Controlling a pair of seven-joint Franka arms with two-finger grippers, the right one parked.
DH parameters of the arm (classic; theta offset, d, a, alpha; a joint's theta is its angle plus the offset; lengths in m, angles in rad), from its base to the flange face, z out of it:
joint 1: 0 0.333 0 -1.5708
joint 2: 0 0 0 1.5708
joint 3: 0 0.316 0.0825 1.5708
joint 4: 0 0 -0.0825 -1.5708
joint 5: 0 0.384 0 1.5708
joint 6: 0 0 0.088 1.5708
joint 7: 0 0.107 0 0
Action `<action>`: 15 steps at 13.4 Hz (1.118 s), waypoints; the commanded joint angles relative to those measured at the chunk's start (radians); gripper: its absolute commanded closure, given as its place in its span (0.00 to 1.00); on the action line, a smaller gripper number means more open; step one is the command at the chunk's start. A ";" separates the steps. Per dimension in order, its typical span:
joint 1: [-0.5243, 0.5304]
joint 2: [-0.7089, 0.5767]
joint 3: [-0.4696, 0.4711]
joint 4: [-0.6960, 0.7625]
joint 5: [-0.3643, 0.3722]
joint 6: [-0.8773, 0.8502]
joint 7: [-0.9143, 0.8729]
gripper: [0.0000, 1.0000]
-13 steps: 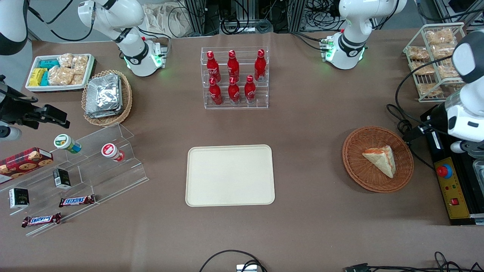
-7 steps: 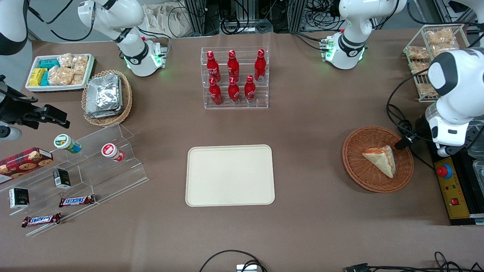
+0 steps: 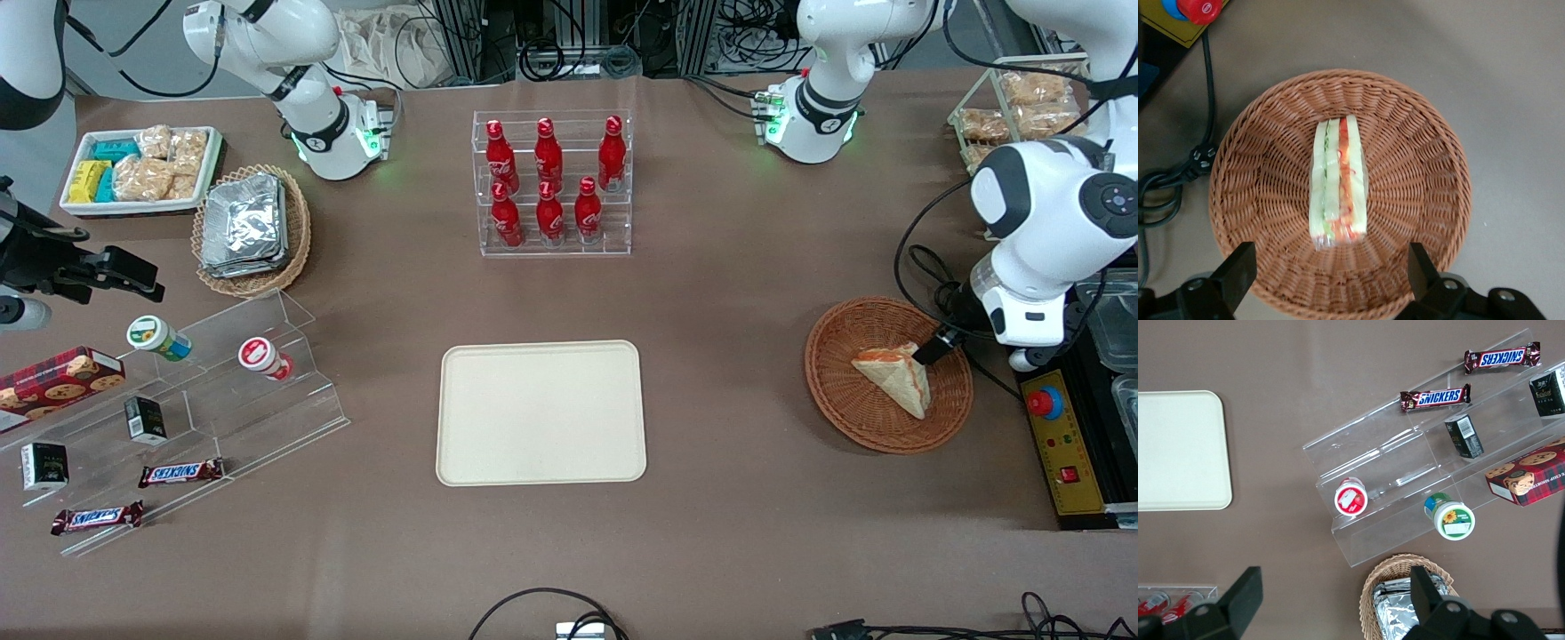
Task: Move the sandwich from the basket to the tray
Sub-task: 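Lower the open left gripper around the sandwich and close on it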
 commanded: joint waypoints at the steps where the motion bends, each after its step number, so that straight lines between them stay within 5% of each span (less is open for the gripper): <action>1: 0.023 0.024 -0.009 -0.034 0.016 0.088 -0.022 0.00; 15: 0.016 0.159 -0.001 -0.108 0.014 0.350 -0.136 0.00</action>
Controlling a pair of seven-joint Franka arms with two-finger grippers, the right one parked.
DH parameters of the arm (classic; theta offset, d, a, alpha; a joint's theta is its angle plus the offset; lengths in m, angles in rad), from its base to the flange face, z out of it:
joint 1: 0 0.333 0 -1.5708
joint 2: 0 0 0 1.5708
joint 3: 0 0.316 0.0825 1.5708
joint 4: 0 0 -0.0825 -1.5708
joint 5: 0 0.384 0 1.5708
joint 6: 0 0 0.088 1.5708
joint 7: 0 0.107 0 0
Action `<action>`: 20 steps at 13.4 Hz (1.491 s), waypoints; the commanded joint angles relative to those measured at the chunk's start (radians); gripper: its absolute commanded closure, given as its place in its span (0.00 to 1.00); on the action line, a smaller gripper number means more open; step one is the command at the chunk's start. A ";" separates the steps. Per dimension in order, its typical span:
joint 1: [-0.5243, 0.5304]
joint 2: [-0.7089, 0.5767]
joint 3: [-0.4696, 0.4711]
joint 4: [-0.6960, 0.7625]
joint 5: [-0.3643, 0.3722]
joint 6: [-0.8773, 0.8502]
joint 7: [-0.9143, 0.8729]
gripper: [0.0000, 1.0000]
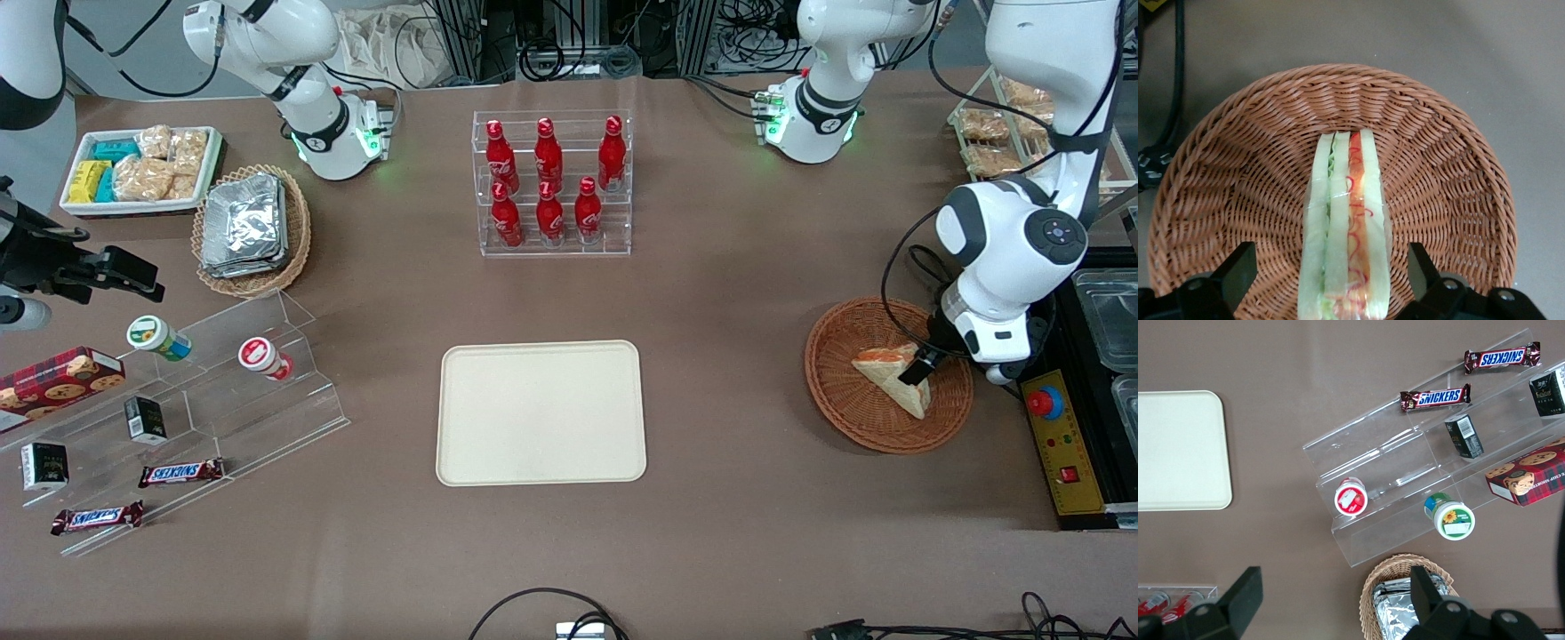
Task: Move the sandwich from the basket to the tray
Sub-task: 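Lower the open left gripper around the sandwich and close on it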
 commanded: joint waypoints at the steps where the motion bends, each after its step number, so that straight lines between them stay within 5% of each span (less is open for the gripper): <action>1: -0.003 0.025 -0.004 -0.022 0.014 0.068 -0.052 0.00; 8: -0.009 0.057 -0.004 -0.030 0.014 0.111 -0.075 0.00; 10: -0.009 0.068 -0.004 -0.033 0.016 0.126 -0.075 0.18; 13: -0.009 0.065 -0.004 -0.037 0.017 0.126 -0.063 0.63; 20: -0.009 -0.020 -0.007 -0.036 0.040 -0.007 0.125 0.76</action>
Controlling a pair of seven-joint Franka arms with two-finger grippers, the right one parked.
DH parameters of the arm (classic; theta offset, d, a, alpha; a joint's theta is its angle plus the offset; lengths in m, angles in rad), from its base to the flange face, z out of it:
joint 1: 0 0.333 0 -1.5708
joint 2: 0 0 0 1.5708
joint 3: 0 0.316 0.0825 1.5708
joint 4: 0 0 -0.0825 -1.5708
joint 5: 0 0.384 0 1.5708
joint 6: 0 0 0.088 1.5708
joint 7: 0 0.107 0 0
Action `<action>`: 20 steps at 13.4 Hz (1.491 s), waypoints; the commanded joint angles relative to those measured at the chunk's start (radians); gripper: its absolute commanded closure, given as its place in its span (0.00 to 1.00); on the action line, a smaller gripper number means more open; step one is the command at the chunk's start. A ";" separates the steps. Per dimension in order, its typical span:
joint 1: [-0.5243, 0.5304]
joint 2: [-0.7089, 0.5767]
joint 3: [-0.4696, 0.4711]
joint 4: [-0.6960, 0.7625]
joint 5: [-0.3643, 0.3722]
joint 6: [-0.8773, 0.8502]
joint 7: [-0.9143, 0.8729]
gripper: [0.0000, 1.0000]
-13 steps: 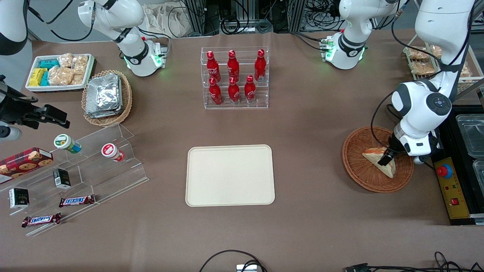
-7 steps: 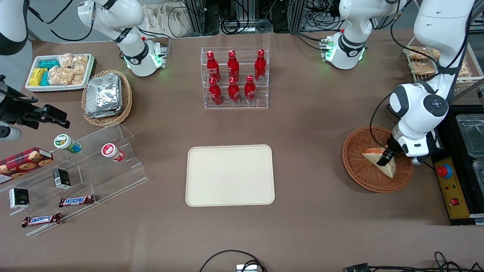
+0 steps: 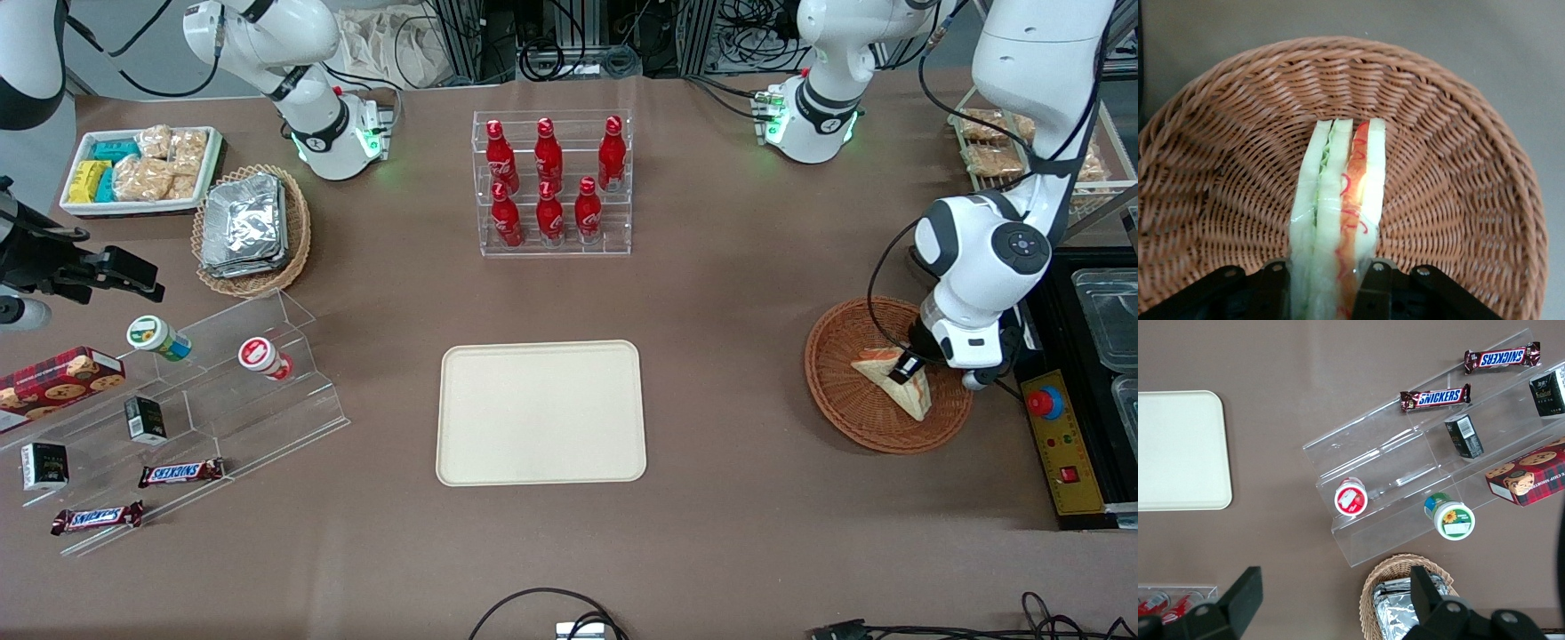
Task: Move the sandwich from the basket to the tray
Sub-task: 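Lift the sandwich out of the basket with the left gripper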
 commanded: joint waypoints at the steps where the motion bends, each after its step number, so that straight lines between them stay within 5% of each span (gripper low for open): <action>1: -0.001 -0.114 -0.003 -0.018 0.013 -0.127 0.129 0.78; 10: -0.001 -0.302 -0.148 0.059 0.015 -0.421 0.487 0.78; 14: -0.001 -0.323 -0.266 0.237 0.015 -0.670 0.492 0.78; 20: -0.001 -0.266 -0.438 0.462 0.007 -0.804 0.399 0.78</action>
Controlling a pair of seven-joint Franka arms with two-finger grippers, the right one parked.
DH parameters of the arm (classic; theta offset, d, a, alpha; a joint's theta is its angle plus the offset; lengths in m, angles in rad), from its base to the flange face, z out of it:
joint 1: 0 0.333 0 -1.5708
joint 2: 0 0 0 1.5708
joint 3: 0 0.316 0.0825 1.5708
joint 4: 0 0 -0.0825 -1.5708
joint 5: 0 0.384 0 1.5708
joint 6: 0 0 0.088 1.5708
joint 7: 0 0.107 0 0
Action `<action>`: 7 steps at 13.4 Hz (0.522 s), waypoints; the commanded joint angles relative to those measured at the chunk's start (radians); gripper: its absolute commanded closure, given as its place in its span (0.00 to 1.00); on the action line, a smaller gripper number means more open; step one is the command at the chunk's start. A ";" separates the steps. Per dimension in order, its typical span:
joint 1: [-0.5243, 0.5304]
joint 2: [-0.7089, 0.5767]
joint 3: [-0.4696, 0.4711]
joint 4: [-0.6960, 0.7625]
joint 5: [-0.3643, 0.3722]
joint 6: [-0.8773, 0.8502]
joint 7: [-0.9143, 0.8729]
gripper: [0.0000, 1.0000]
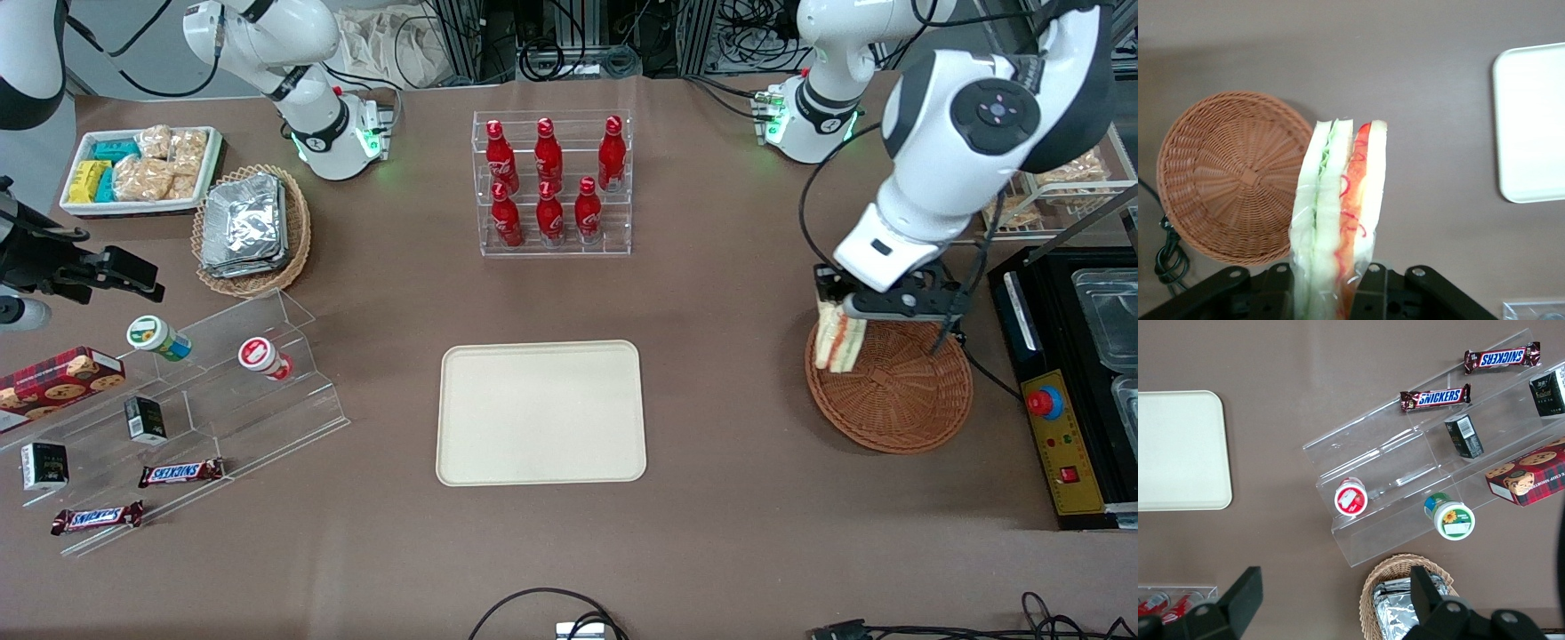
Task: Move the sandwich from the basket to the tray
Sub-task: 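Lift the sandwich out of the basket with the left gripper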
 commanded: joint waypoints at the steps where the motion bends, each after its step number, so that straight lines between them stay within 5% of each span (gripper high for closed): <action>1: 0.004 0.086 -0.078 0.139 0.007 -0.042 -0.110 0.78; 4: -0.001 0.201 -0.167 0.258 0.042 -0.051 -0.262 0.78; 7: -0.126 0.357 -0.184 0.370 0.178 -0.048 -0.404 0.78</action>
